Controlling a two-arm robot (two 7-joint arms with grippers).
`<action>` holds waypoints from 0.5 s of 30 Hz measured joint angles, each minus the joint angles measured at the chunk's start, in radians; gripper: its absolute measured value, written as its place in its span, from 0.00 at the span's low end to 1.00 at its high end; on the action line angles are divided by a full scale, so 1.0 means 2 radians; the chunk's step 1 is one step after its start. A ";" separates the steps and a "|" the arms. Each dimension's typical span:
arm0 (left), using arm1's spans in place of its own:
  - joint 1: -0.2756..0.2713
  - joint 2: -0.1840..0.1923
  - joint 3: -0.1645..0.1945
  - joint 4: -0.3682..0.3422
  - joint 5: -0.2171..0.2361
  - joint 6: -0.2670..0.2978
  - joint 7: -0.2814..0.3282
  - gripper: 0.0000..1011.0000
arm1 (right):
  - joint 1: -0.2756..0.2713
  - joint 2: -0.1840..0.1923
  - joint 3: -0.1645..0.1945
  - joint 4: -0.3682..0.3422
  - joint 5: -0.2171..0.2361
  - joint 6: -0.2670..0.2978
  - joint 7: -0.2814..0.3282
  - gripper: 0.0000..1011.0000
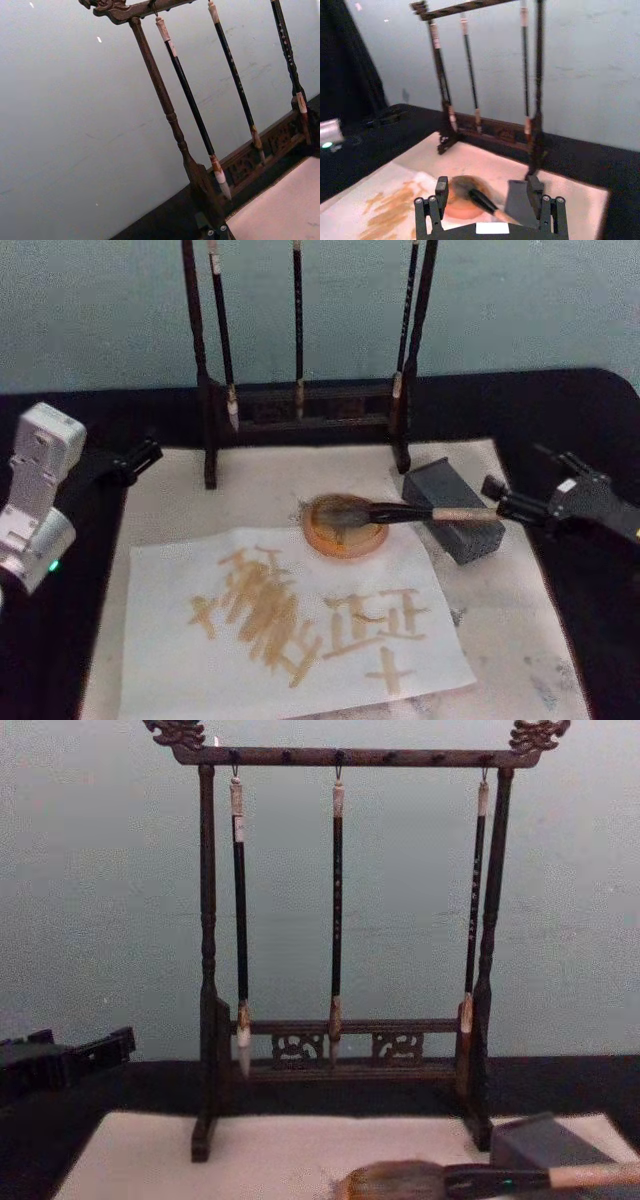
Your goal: Pick up the brush from the inkstone, write on the paper, then place the brush back to its original position.
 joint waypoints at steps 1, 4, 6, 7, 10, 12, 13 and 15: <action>0.000 0.000 0.000 0.000 0.000 0.000 0.000 0.99 | -0.005 0.001 -0.001 -0.008 -0.010 -0.004 0.000 1.00; 0.000 0.000 0.000 0.000 0.000 0.000 0.000 0.99 | -0.012 0.001 -0.005 -0.020 -0.027 -0.008 -0.002 1.00; 0.000 0.000 0.000 0.000 0.000 0.000 0.000 0.99 | -0.015 0.000 -0.007 -0.026 -0.037 -0.010 -0.003 1.00; 0.000 0.000 0.000 0.000 0.000 0.000 0.000 0.99 | -0.017 -0.001 -0.008 -0.030 -0.045 -0.011 -0.004 1.00; 0.000 0.000 0.000 0.000 0.000 0.000 0.000 0.99 | -0.020 -0.004 -0.011 -0.037 -0.057 -0.013 -0.006 1.00; 0.000 0.000 0.000 0.000 0.000 0.000 0.000 0.99 | -0.023 -0.007 -0.015 -0.042 -0.069 -0.014 -0.008 1.00; 0.000 0.000 0.000 0.000 0.000 0.000 0.000 0.99 | -0.024 -0.008 -0.016 -0.043 -0.073 -0.014 -0.009 1.00; 0.000 0.000 0.000 0.000 0.000 0.000 0.000 0.99 | -0.025 -0.013 -0.021 -0.046 -0.086 -0.014 -0.012 1.00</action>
